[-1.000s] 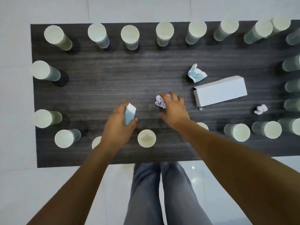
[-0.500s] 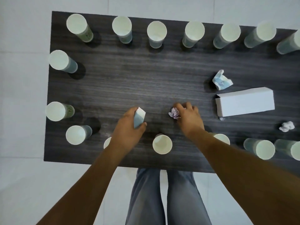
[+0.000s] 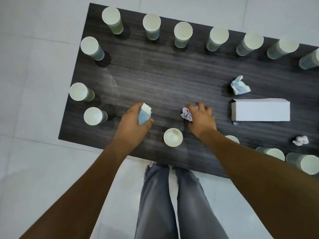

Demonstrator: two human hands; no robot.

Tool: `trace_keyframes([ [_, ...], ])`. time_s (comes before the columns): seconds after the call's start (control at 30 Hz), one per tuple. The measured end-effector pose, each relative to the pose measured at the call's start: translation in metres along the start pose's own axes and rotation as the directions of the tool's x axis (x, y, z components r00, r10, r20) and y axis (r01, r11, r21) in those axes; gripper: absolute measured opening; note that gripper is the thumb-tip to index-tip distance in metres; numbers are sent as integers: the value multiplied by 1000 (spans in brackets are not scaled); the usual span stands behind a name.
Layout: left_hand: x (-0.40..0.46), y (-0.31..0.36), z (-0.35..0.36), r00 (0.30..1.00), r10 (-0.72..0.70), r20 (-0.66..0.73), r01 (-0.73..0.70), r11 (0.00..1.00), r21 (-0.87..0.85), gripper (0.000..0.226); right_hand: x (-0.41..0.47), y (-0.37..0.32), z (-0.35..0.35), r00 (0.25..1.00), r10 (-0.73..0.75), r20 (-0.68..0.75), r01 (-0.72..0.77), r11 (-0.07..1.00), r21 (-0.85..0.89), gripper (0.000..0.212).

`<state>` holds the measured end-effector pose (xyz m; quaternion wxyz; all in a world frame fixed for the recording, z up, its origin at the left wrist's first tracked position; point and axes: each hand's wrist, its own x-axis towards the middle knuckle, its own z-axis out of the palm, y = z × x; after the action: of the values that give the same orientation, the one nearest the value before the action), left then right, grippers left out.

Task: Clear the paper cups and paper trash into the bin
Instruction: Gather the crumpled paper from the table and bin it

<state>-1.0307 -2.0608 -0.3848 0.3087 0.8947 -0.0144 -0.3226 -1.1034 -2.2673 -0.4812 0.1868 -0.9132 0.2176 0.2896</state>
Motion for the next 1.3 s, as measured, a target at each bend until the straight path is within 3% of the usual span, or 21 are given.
trace_keyframes([
  [0.43, 27, -22, 33, 1000, -13, 29, 12, 1000, 9, 57, 32, 10, 39, 989, -108, -105, 107, 994, -14, 54],
  [0.57, 23, -17, 22, 999, -27, 18, 27, 1000, 11, 56, 22, 2, 23, 984, -127, -128, 131, 991, 24, 53],
  [0.73, -4, 1, -17, 997, -59, -42, 58, 998, -19, 55, -13, -33, -25, 959, -251, -132, 248, 968, -43, 55],
  [1.07, -115, 7, -158, 962, -153, -227, 118, 980, -161, 54, -115, -177, -136, 801, -597, -50, 569, 784, -247, 54],
  [1.3, -155, -60, -277, 906, -208, -369, 129, 966, -226, 56, -142, -340, -162, 683, -726, -82, 682, 673, -286, 56],
])
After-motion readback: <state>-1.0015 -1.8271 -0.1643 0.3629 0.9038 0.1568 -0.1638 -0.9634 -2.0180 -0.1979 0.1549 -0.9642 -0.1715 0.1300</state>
